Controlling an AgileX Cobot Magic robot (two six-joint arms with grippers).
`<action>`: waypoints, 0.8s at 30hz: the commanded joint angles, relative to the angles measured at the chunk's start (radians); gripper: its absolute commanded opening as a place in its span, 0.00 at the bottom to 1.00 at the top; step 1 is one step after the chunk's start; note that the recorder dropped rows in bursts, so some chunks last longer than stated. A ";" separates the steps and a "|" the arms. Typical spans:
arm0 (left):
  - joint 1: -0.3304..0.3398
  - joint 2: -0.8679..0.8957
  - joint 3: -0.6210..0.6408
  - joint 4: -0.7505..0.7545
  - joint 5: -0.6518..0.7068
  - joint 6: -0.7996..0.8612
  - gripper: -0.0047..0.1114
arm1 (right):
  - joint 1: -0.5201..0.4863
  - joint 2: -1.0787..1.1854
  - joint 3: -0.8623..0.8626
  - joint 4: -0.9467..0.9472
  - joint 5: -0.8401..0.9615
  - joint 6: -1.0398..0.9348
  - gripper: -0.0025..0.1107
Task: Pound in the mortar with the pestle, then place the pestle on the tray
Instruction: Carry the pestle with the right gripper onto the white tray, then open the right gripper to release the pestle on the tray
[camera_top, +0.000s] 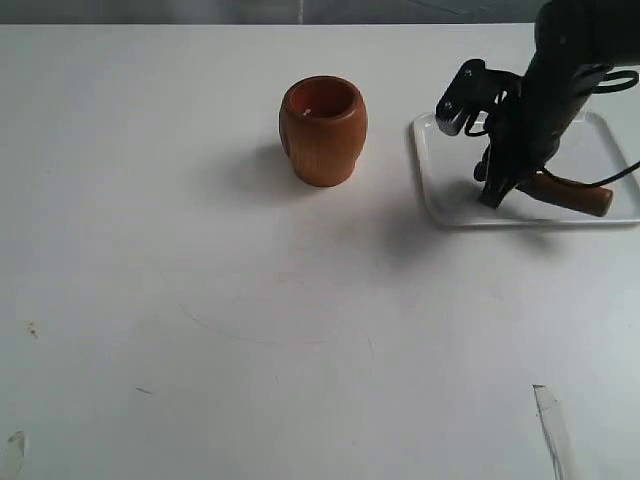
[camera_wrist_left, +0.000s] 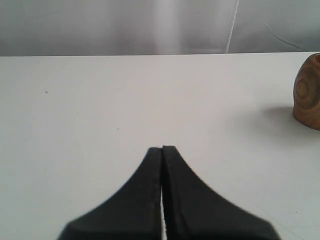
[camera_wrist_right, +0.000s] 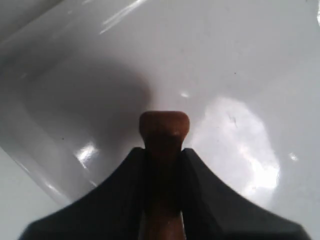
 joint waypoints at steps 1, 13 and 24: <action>-0.008 -0.001 0.001 -0.007 -0.003 -0.008 0.04 | -0.005 -0.016 -0.011 -0.036 -0.015 -0.014 0.35; -0.008 -0.001 0.001 -0.007 -0.003 -0.008 0.04 | -0.014 -0.208 -0.006 -0.736 0.019 1.013 0.36; -0.008 -0.001 0.001 -0.007 -0.003 -0.008 0.04 | -0.023 -0.558 0.211 -0.800 -0.280 1.269 0.02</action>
